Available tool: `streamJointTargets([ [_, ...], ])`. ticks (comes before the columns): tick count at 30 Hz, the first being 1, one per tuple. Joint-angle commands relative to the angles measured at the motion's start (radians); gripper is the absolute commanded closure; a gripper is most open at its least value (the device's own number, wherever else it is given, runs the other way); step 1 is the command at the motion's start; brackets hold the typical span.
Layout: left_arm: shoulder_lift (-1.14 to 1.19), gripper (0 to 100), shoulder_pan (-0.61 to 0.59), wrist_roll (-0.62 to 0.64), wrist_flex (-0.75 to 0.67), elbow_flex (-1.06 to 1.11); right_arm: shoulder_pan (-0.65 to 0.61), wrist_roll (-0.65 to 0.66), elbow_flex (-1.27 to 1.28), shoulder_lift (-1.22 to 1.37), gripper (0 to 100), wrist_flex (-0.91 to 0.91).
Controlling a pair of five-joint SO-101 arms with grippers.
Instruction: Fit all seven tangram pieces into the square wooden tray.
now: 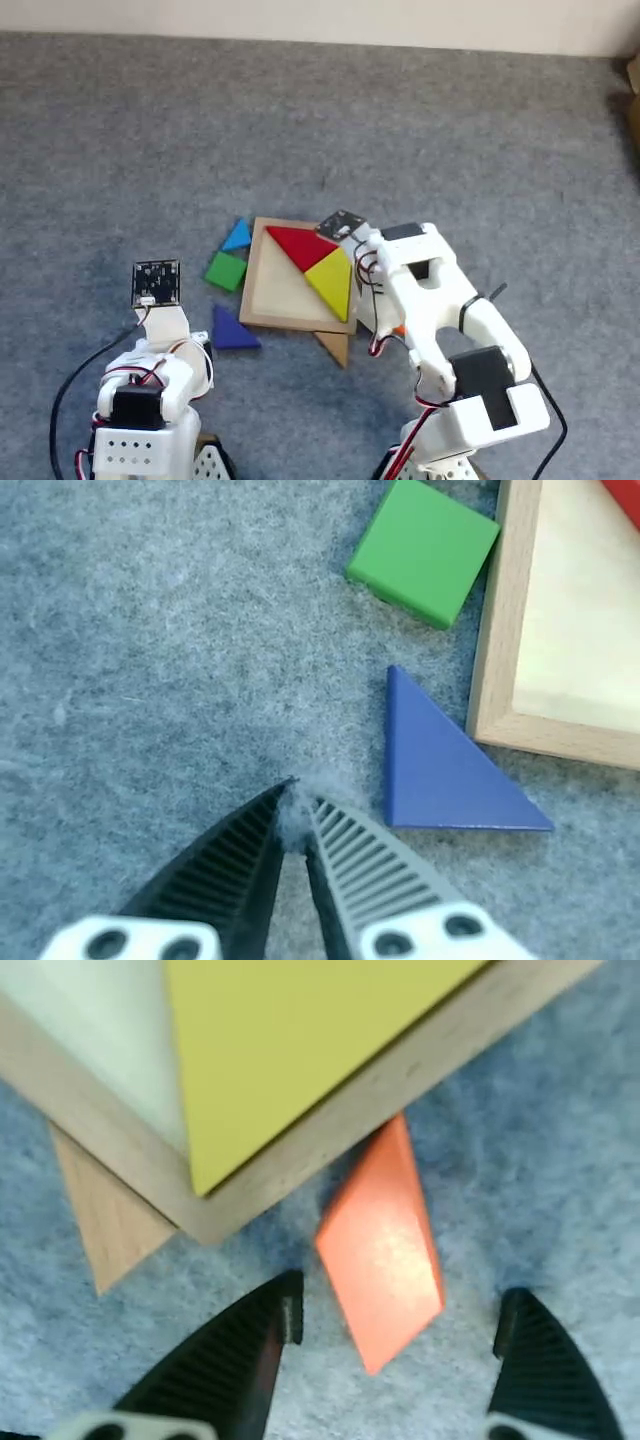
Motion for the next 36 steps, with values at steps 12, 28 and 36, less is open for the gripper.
streamJointTargets([
  [12,-0.01,100,-0.008,-0.002,0.005,0.021,-0.064,0.017,-0.027,0.001,87.2,-0.024],
  [28,-0.01,100,-0.008,-0.002,0.005,0.021,0.002,0.066,-0.019,-0.213,99.5,-0.016],
  [36,-0.01,100,-0.008,-0.002,0.005,0.021,0.019,0.097,-0.025,-0.311,98.5,0.021],
])
